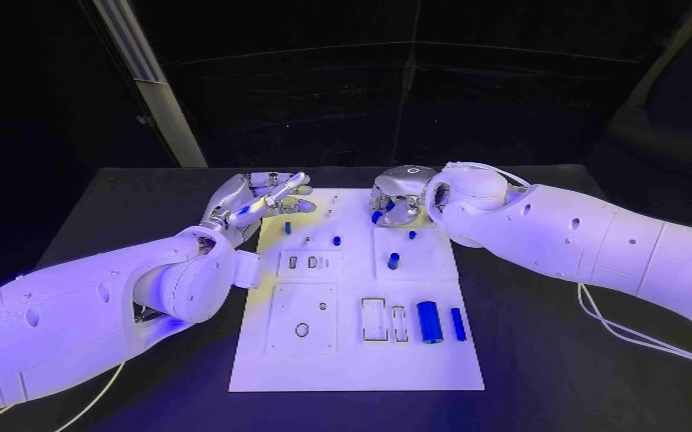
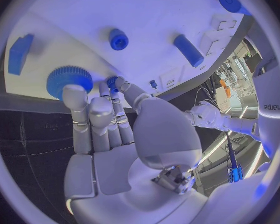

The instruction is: Assemble the parts on the task board

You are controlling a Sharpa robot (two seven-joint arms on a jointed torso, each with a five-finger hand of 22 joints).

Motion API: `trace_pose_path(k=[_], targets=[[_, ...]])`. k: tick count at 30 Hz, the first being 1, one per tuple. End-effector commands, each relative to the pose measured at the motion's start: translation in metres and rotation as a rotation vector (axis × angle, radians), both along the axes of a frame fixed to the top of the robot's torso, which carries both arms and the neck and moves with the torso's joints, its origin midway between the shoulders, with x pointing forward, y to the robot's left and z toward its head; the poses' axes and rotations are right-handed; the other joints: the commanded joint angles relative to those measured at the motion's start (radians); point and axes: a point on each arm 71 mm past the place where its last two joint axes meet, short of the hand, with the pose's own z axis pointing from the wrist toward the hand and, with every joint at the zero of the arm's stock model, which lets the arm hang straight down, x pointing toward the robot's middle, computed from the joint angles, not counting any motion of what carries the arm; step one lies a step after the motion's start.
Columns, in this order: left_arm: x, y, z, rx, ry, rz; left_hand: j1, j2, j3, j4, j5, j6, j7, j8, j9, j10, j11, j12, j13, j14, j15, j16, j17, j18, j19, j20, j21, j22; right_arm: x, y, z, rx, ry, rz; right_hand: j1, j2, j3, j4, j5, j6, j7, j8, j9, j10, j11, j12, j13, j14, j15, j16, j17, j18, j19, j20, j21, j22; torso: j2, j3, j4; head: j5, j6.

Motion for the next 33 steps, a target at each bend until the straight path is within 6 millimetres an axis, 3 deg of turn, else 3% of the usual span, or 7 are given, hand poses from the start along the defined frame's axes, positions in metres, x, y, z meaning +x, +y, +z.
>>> trace_pose_path(k=[1, 6, 15, 23, 33], targets=[[0.000, -0.001, 0.001, -0.006, 0.000, -0.013, 0.002, 0.001, -0.002, -0.004, -0.001, 0.000, 0.009, -0.007, -0.001, 0.000, 0.003, -0.006, -0.001, -0.003, 0.001, -0.006, 0.001, 0.007, 0.008, -0.001, -0.004, -0.002, 0.001, -0.002, 0.001, -0.009, -0.020, -0.015, 0.001, 0.011, 0.011, 0.003, -0.008, 0.012, -0.001, 0.007, 0.003, 0.012, 0.000, 0.005, 0.001, 0.011, -0.005, 0.009, 0.006, -0.015, 0.007, -0.001, 0.009, 0.011, 0.001, -0.0016, 0.0017, -0.001, -0.001], [0.000, 0.000, 0.001, -0.005, 0.003, -0.012, 0.002, 0.001, -0.002, -0.004, -0.001, -0.001, 0.009, -0.007, -0.001, 0.000, 0.004, -0.007, -0.001, -0.003, 0.001, -0.007, 0.001, 0.007, 0.008, -0.001, -0.004, -0.002, 0.000, -0.001, 0.004, 0.011, -0.054, -0.013, 0.001, 0.009, 0.017, 0.005, -0.010, 0.016, -0.001, 0.007, 0.003, 0.017, -0.001, 0.005, 0.001, 0.010, -0.006, 0.013, 0.007, -0.016, 0.008, -0.002, 0.016, 0.019, 0.002, 0.0000, -0.0002, 0.002, 0.002], [0.000, 0.002, 0.001, -0.003, 0.003, -0.010, 0.003, 0.001, -0.002, -0.005, -0.001, -0.002, 0.010, -0.008, -0.001, -0.001, 0.004, -0.008, -0.002, -0.003, 0.002, -0.008, 0.002, 0.007, 0.008, -0.001, -0.005, -0.003, -0.007, 0.003, 0.018, 0.133, -0.157, -0.005, -0.001, 0.005, 0.028, 0.014, -0.013, 0.030, -0.005, 0.009, 0.005, 0.030, -0.005, 0.005, 0.002, 0.009, -0.008, 0.024, 0.017, -0.018, 0.010, -0.004, 0.030, 0.035, 0.002, -0.0014, -0.0010, 0.002, 0.010], [0.001, 0.001, 0.002, -0.004, 0.002, -0.013, 0.003, 0.001, -0.002, -0.006, -0.001, -0.002, 0.010, -0.009, -0.001, -0.001, 0.005, -0.008, -0.002, -0.003, 0.002, -0.009, 0.002, 0.007, 0.008, -0.001, -0.005, -0.003, 0.000, 0.005, 0.023, 0.173, -0.202, -0.053, -0.003, 0.001, 0.030, 0.017, -0.014, 0.030, -0.005, 0.008, 0.005, 0.029, -0.005, 0.003, 0.002, 0.009, -0.008, 0.026, 0.018, -0.018, 0.010, -0.004, 0.032, 0.038, 0.006, -0.0010, 0.0044, 0.003, 0.027], [0.002, 0.000, 0.002, -0.005, 0.003, -0.016, 0.005, 0.002, -0.002, -0.007, -0.001, -0.002, 0.010, -0.009, -0.001, -0.002, 0.005, -0.009, -0.002, -0.003, 0.002, -0.010, 0.002, 0.007, 0.008, -0.001, -0.006, -0.003, 0.012, 0.028, 0.021, 0.187, -0.200, -0.052, -0.006, -0.003, 0.032, 0.022, -0.017, 0.030, -0.005, 0.006, 0.004, 0.028, -0.004, 0.001, 0.001, 0.009, -0.008, 0.029, 0.020, -0.019, 0.010, -0.004, 0.035, 0.040, 0.011, -0.0034, 0.0103, 0.003, 0.028]])
